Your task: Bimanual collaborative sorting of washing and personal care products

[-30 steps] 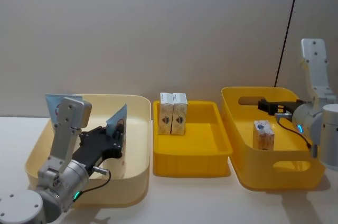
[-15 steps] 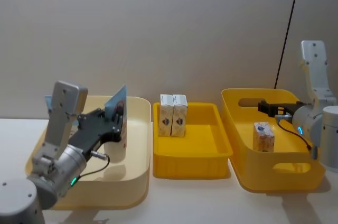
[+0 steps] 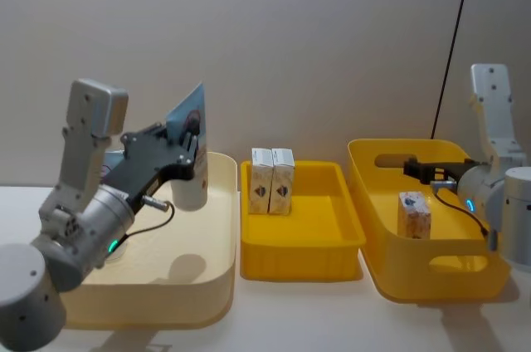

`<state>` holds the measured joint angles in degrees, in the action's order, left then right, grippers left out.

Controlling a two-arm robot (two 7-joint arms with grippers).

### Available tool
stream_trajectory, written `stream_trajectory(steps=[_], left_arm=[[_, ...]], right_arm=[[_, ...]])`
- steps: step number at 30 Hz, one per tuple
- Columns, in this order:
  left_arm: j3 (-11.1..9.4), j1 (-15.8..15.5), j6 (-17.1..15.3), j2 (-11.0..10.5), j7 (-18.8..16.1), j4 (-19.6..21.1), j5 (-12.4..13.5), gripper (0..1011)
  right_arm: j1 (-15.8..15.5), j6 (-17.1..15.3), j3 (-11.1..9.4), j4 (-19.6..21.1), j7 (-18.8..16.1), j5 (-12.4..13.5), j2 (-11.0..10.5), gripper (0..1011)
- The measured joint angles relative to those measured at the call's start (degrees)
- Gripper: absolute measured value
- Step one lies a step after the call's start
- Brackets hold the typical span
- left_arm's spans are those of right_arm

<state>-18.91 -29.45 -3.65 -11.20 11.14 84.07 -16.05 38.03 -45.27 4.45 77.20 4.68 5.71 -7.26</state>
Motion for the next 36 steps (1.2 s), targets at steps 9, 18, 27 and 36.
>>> stream_trajectory(steps=[9,18,27,36], left_arm=[[0.52,-1.88,0.68,0.67,2.21,0.00,-1.03,177],[1.07,-2.87,1.21,1.33,3.44,-0.83,-1.77,178],[1.36,-3.48,1.48,1.59,4.29,-1.64,-2.44,178],[1.45,-3.98,1.47,1.59,4.93,-2.11,-3.25,178]], right_arm=[[-0.14,2.55,2.68,0.37,-2.69,-1.17,-1.21,1001],[-0.89,6.62,6.75,2.52,-6.56,-2.84,-3.11,1001],[-1.22,11.78,11.13,4.69,-10.70,-4.89,-5.17,1001],[-1.02,15.80,13.54,4.79,-13.81,-6.11,-6.71,1001]])
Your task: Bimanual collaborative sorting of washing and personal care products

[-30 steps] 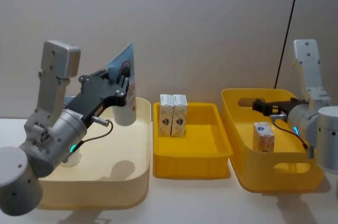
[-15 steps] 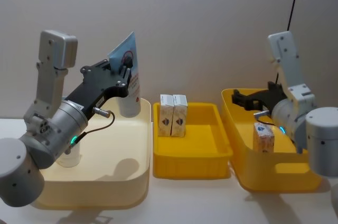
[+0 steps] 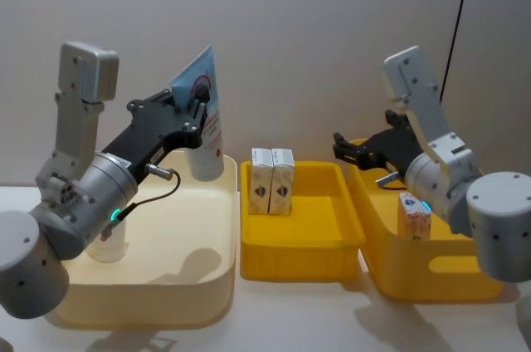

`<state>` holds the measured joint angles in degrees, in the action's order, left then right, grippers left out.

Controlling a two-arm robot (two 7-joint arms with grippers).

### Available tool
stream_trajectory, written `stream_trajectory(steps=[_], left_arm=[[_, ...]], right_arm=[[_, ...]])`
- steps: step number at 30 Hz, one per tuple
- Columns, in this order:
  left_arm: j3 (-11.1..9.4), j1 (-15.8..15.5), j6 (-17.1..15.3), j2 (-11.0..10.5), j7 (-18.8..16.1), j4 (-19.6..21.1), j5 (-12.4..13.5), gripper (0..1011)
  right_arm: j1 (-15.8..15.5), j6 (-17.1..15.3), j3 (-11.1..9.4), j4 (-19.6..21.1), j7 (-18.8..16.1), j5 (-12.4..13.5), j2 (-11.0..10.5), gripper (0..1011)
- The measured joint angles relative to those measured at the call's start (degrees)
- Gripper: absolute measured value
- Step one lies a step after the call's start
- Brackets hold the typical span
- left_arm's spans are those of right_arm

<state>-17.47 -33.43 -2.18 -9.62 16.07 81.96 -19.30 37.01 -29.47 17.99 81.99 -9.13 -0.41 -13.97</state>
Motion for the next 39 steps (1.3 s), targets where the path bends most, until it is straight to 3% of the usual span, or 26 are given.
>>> stream_trajectory(steps=[22,39], left_arm=[[-0.65,-2.87,0.96,-0.06,1.90,-2.02,-1.81,178],[-0.98,-3.17,1.54,-0.16,2.13,-1.46,-3.09,178]], right_arm=[[2.32,12.77,6.57,-2.44,-12.24,-2.22,-4.53,1001],[5.16,20.30,10.07,-4.65,-24.61,1.32,-6.43,1001]])
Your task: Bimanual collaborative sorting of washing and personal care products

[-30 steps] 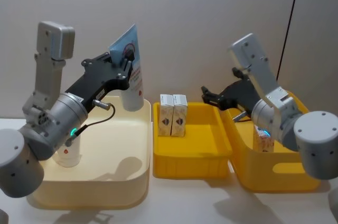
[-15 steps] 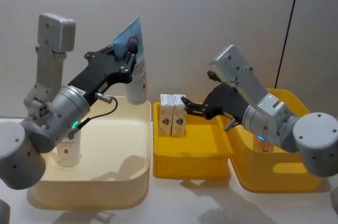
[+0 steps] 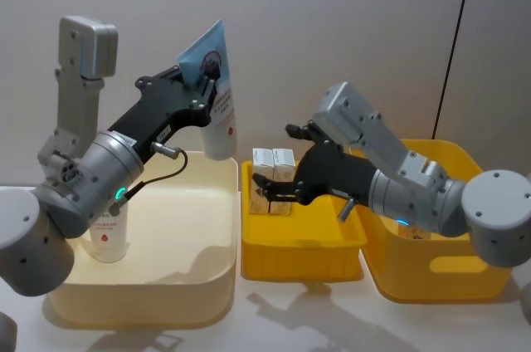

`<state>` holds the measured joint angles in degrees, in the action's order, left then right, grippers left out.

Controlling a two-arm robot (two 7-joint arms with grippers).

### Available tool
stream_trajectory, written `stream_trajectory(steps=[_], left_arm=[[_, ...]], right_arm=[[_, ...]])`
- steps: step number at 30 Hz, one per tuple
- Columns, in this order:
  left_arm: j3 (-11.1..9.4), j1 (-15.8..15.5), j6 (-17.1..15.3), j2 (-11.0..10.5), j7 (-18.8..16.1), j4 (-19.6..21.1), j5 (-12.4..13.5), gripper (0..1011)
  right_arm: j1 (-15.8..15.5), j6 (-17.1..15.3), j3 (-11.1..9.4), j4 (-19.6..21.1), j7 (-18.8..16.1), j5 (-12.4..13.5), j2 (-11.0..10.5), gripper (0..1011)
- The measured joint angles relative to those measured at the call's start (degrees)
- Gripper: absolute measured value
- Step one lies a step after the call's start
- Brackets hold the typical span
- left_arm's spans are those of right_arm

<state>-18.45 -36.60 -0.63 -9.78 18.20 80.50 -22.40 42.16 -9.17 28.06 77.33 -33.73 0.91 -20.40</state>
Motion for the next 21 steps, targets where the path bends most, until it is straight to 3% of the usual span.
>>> stream_trajectory(steps=[10,21], left_arm=[[-0.05,1.01,-0.18,-0.22,-0.49,1.17,-0.45,178],[0.16,2.43,-0.51,-0.41,-1.17,2.32,-0.75,178]], right_arm=[[2.59,3.56,1.07,-3.10,-7.96,4.91,1.03,1001],[4.37,5.03,1.30,-5.43,-9.98,7.70,2.92,1001]])
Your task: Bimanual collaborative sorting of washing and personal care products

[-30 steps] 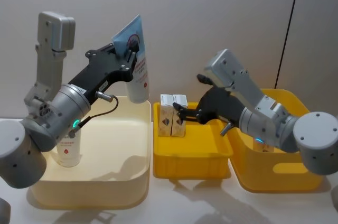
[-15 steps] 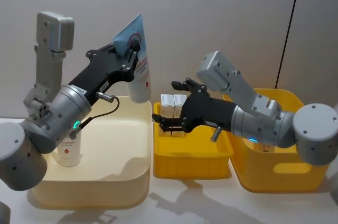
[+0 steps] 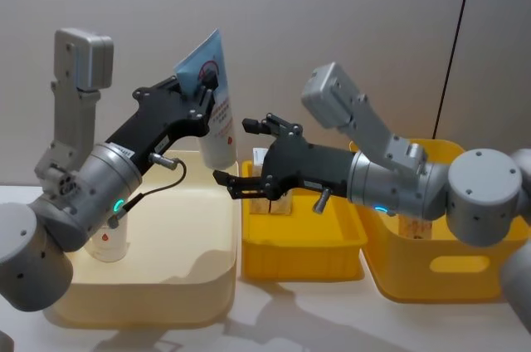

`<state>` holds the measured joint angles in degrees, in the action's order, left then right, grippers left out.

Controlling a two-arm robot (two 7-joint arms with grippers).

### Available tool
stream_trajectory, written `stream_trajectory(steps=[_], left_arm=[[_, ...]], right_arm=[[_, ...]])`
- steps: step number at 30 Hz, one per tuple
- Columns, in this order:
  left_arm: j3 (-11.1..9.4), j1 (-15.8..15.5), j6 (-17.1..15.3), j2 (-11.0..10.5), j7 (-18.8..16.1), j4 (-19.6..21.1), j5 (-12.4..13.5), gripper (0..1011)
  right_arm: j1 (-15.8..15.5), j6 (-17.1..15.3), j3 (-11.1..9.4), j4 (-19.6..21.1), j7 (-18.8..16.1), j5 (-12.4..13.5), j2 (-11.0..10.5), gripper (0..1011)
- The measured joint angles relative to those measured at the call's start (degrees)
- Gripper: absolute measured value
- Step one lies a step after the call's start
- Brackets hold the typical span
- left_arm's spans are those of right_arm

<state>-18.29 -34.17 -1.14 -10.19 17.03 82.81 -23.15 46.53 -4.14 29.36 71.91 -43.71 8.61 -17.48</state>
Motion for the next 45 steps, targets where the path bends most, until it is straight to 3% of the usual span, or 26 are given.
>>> stream_trajectory(steps=[25,45], left_arm=[[0.77,1.35,-0.41,-0.11,-0.88,0.83,0.66,178],[0.24,1.89,-0.37,0.67,-1.09,1.78,0.89,178]], right_arm=[[0.94,-0.96,1.28,-1.40,1.00,0.53,-0.55,1001],[2.68,-1.16,2.08,-5.56,3.49,1.08,1.53,1001]])
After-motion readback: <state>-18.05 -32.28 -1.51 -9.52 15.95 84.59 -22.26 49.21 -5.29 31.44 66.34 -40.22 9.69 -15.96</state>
